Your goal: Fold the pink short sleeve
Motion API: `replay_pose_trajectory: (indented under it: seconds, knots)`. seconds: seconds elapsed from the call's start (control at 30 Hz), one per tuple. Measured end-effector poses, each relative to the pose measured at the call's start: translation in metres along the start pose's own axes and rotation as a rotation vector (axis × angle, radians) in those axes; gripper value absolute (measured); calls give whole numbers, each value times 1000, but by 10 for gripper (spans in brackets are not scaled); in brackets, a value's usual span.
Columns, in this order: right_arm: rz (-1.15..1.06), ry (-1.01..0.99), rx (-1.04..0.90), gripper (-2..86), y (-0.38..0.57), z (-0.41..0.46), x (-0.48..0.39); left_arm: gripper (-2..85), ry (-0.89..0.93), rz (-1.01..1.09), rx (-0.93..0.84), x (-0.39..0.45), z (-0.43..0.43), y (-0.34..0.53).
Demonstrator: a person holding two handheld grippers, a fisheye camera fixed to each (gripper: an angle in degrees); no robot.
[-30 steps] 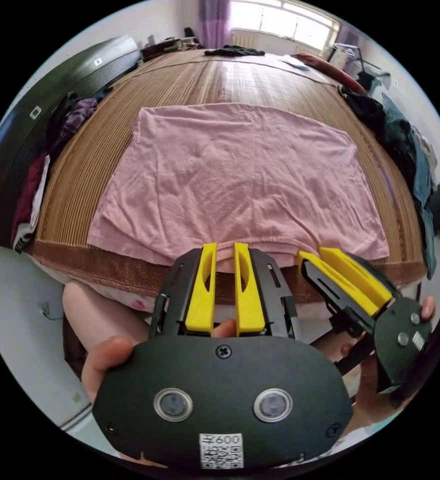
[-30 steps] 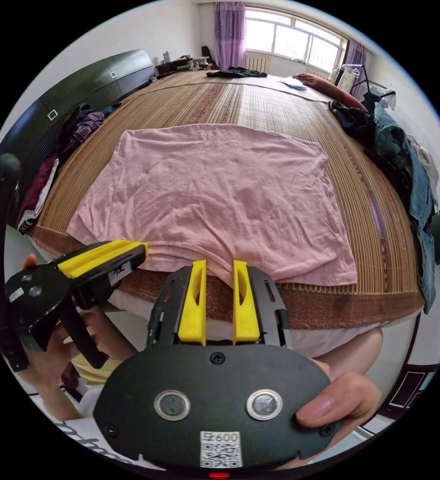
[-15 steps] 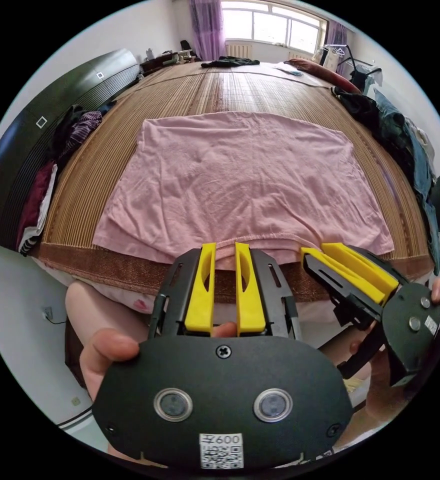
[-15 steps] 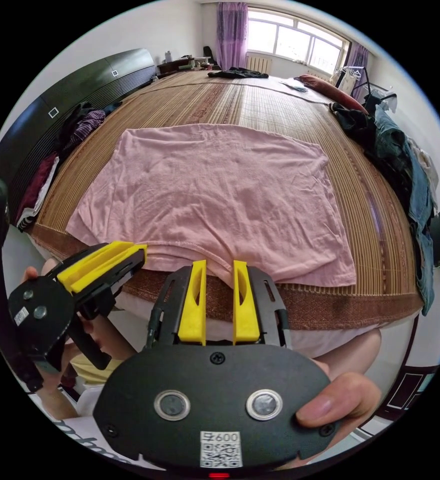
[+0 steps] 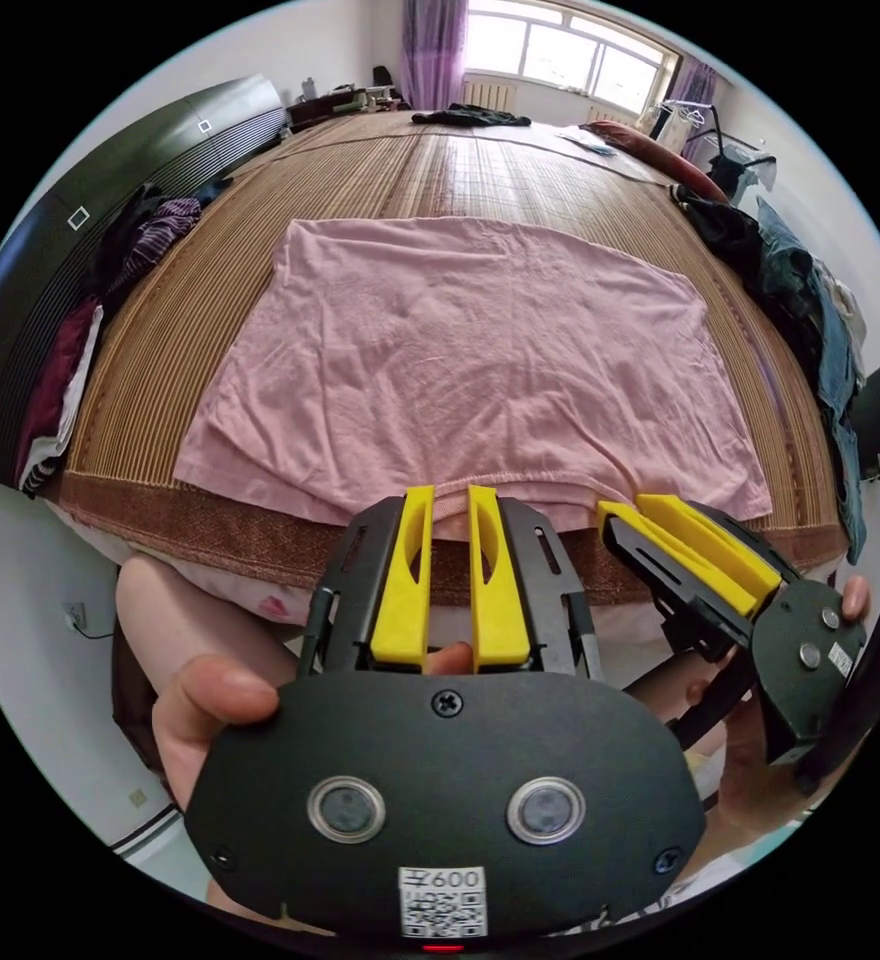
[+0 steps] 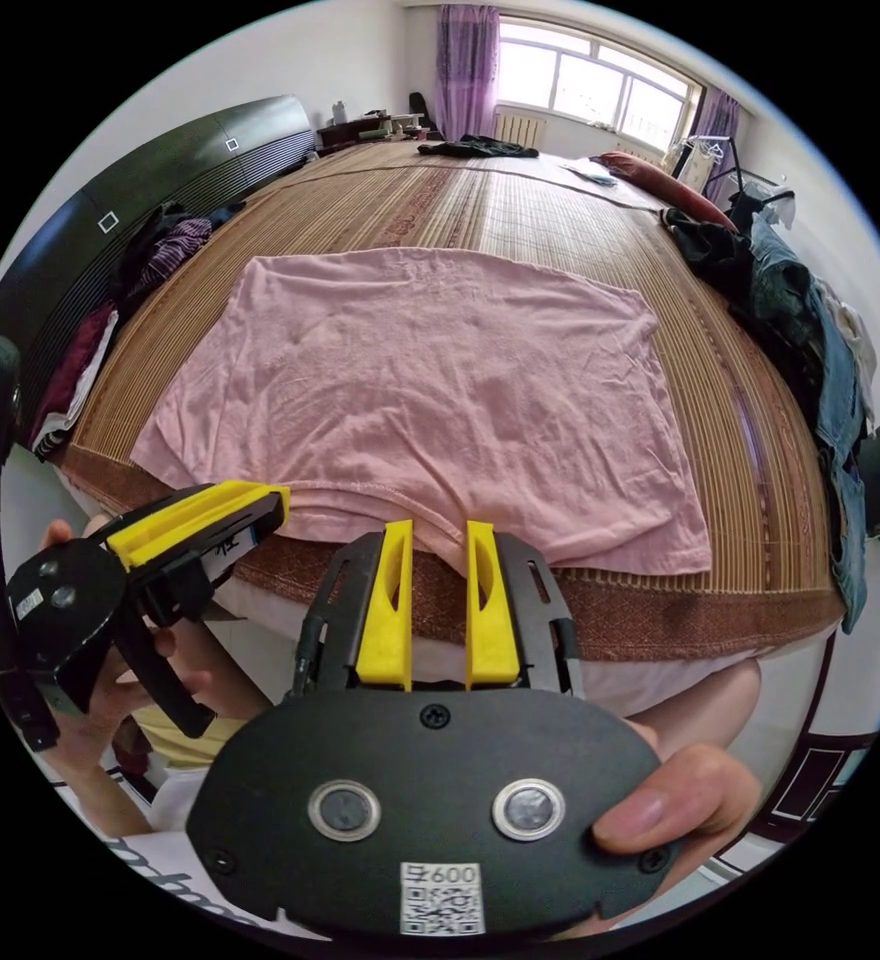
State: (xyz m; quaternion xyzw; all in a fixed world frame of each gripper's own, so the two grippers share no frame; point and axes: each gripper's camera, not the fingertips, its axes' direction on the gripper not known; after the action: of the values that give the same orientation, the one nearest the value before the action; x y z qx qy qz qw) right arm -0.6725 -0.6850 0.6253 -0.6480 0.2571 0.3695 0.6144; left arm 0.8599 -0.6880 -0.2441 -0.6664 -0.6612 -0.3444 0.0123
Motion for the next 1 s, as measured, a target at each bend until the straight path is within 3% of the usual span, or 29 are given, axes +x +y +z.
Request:
replay_pose_trajectory:
  seconds: [1.0]
  knots:
    - [15,17,-3,67,-8,14,5,14,21,-4,-1,19,-37,-18]
